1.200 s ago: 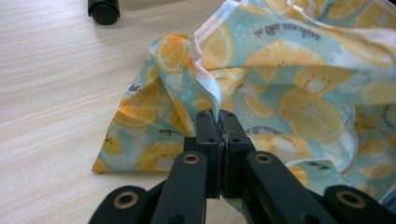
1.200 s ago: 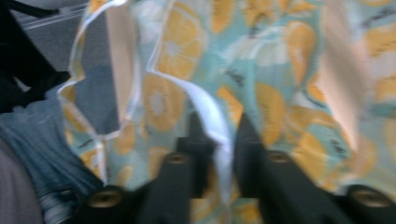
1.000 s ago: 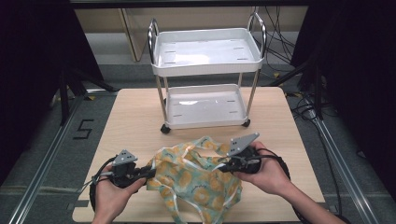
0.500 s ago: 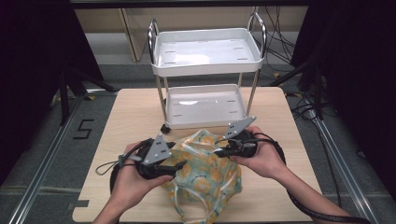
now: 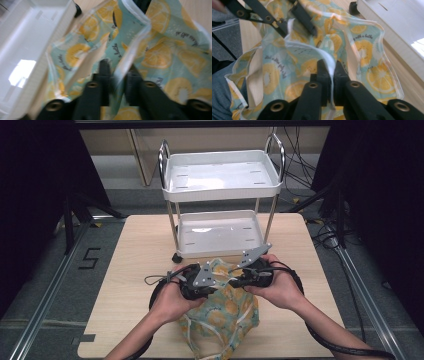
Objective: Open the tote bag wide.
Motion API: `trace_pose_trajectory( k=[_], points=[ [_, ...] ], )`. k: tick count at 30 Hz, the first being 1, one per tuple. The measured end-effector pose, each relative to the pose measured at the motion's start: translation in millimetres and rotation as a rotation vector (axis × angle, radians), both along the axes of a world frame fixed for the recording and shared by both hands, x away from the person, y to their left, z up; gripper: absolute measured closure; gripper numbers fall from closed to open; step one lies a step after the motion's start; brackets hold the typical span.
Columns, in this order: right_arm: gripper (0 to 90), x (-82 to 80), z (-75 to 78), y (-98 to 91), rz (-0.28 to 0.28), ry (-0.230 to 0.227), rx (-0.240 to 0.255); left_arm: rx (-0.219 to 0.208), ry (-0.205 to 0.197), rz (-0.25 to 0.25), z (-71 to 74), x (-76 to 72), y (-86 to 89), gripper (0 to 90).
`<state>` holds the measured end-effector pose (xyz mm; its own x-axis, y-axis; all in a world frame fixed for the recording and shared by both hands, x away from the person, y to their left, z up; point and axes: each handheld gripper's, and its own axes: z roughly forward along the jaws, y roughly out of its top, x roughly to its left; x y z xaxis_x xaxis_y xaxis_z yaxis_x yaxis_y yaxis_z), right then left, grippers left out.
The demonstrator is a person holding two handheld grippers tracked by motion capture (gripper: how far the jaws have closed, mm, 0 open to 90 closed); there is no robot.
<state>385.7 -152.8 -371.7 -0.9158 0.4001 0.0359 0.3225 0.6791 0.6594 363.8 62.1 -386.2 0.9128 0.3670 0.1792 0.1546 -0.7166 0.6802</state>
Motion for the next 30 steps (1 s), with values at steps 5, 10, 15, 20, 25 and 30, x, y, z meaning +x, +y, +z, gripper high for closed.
trace_pose_trajectory(
  k=[5, 10, 15, 20, 25, 30],
  points=[
    [68.9, 0.4, -1.2, -2.8, -0.021, -0.053, -0.01, -0.025, 0.11, 0.08, 1.3, 12.5, -0.4, 88.9],
    [56.6, -10.8, 11.3, -7.3, -0.029, -0.143, 0.016, -0.018, 0.129, 0.118, 4.7, 20.5, -1.4, 89.0],
    [60.4, -33.1, 26.7, -9.9, 0.013, -0.256, 0.059, 0.006, 0.142, 0.14, 4.7, 27.3, -4.1, 89.1],
    [61.5, -54.0, 13.9, 5.7, 0.093, -0.205, 0.047, -0.003, 0.162, 0.152, 3.0, 30.8, -7.9, 89.0],
    [55.9, -58.3, -14.0, 21.6, 0.125, -0.135, -0.009, 0.011, 0.162, 0.15, 3.1, 32.5, -10.8, 89.0],
    [44.1, -52.2, -35.8, 31.2, 0.128, -0.122, -0.059, 0.007, 0.172, 0.159, 2.5, 34.0, -13.3, 88.9]
  ],
)
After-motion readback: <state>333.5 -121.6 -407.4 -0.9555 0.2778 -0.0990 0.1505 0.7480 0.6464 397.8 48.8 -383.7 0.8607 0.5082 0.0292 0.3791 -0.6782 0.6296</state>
